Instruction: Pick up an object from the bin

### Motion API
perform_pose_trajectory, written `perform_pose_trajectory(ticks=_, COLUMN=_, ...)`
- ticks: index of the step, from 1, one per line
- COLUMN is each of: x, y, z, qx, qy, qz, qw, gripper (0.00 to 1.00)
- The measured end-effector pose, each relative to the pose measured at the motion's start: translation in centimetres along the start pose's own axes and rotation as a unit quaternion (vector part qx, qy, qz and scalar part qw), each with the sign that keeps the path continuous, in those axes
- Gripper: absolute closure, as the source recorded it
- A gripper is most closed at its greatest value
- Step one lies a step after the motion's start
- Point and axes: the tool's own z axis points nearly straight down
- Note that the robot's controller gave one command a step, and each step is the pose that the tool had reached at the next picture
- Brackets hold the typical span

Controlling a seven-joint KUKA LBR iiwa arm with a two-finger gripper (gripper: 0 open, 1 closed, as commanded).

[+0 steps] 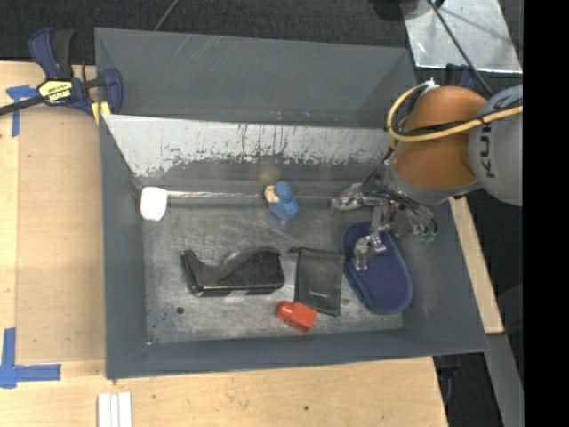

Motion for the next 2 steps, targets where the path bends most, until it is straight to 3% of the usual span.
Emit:
perform_pose_trajectory(ticks=1, x=0.2, y=-0.2, z=-0.1, qx=0.000, qy=0.0066, qz=-0.001, qw=1.0000, gripper=1.00)
perform_pose_trajectory(ticks=2, x=1.0, y=0.1, z=-16.2, qx=0.002, qy=0.0022, qz=-0.017, qw=0.9999, gripper=1.00)
